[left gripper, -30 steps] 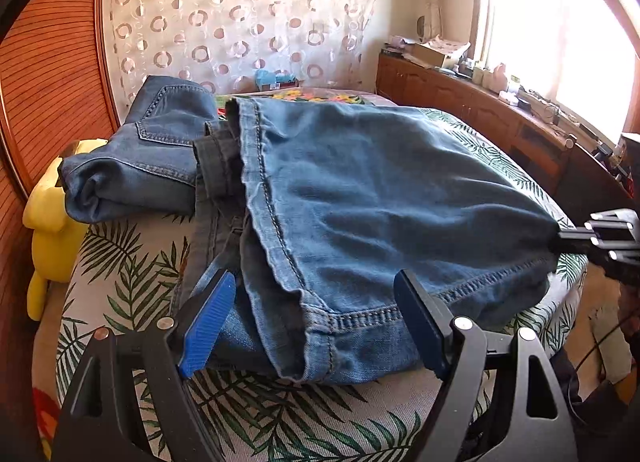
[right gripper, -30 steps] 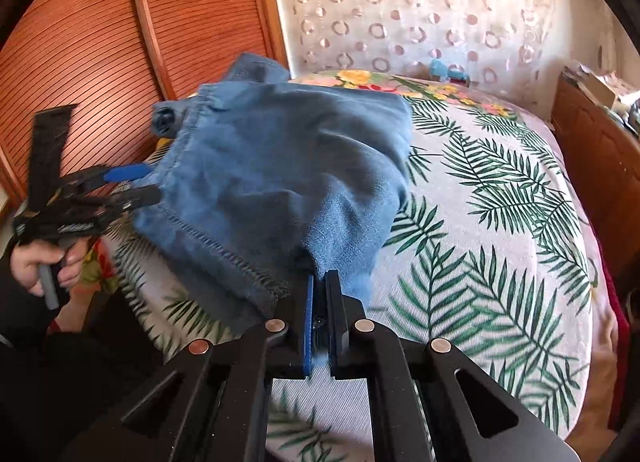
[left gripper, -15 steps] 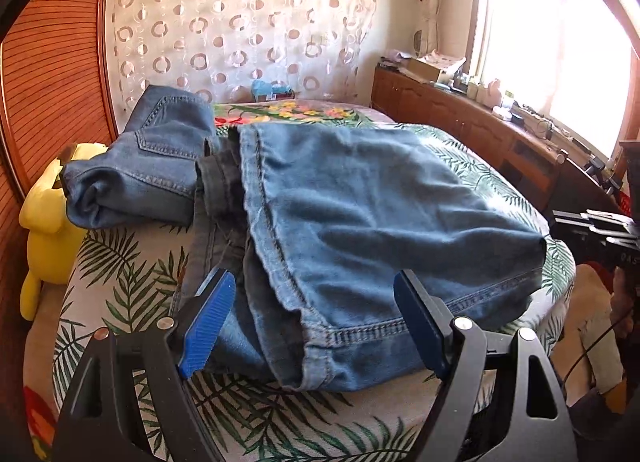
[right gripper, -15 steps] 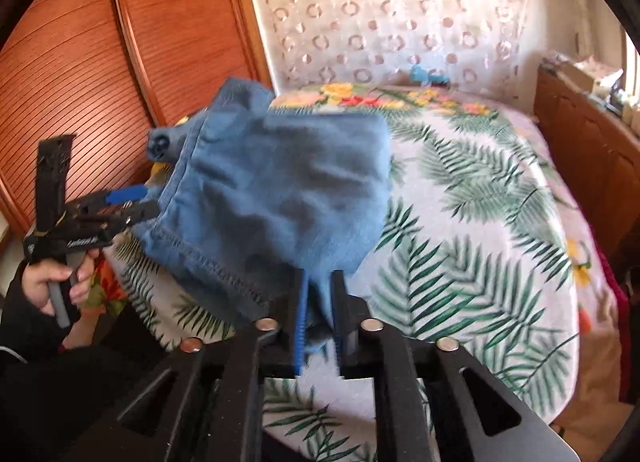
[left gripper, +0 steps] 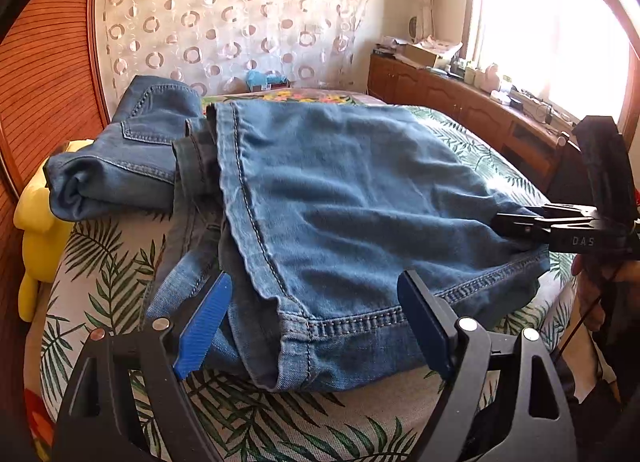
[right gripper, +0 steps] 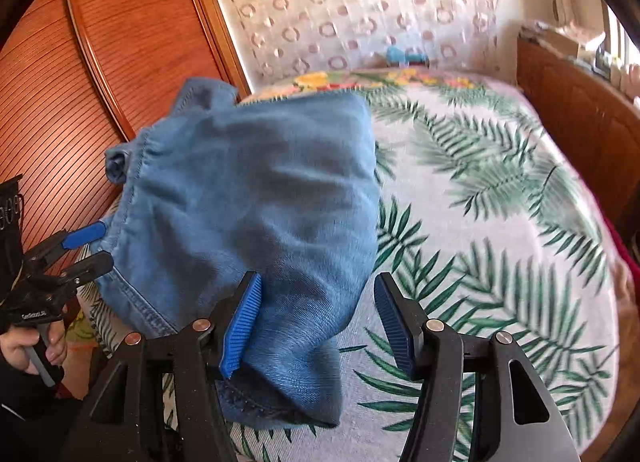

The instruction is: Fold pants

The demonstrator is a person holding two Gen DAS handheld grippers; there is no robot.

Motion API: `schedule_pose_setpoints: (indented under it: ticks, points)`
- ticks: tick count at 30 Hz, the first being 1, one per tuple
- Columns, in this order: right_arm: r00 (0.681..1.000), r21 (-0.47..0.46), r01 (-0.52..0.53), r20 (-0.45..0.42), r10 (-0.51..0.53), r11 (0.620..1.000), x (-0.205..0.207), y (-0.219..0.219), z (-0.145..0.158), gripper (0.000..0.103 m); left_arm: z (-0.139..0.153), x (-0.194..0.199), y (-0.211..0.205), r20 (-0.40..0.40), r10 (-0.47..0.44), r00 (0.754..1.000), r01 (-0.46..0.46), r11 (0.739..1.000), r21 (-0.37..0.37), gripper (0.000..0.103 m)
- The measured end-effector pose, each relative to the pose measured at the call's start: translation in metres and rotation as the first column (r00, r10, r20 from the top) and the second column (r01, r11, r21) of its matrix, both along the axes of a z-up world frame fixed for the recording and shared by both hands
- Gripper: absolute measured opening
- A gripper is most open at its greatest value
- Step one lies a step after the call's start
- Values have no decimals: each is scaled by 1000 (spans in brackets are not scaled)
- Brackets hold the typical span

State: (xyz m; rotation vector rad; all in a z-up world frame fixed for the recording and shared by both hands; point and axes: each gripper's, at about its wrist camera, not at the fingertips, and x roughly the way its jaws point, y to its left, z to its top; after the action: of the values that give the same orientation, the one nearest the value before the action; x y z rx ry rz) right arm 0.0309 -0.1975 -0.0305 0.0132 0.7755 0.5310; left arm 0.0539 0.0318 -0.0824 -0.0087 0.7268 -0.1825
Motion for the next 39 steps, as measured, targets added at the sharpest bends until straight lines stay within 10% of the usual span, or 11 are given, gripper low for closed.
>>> schedule_pose_setpoints:
  ticks: [9, 13, 17, 28, 39]
  points:
    - [999, 18, -12, -38, 13, 1000, 13, 12, -10, 60, -13, 2, 5, -32, 14, 999, -14, 1000, 8, 85]
    - [997, 76, -48, -48, 52, 996, 12, 12, -7, 27, -20, -1, 11, -35, 23, 999, -22, 1000, 12, 85]
    - [997, 84, -71, 32, 68, 994, 6, 22, 15, 16, -18, -10, 21, -33, 35, 999, -35, 999, -11, 85]
    - [940, 58, -282, 216, 263, 958, -9, 101, 85, 15, 45, -50, 69, 124, 134, 983, -131, 991, -28, 85]
    - [858, -27, -501, 117, 501, 865, 16, 219, 36, 14, 72, -71, 130, 211, 272, 939, -268, 962, -50, 85]
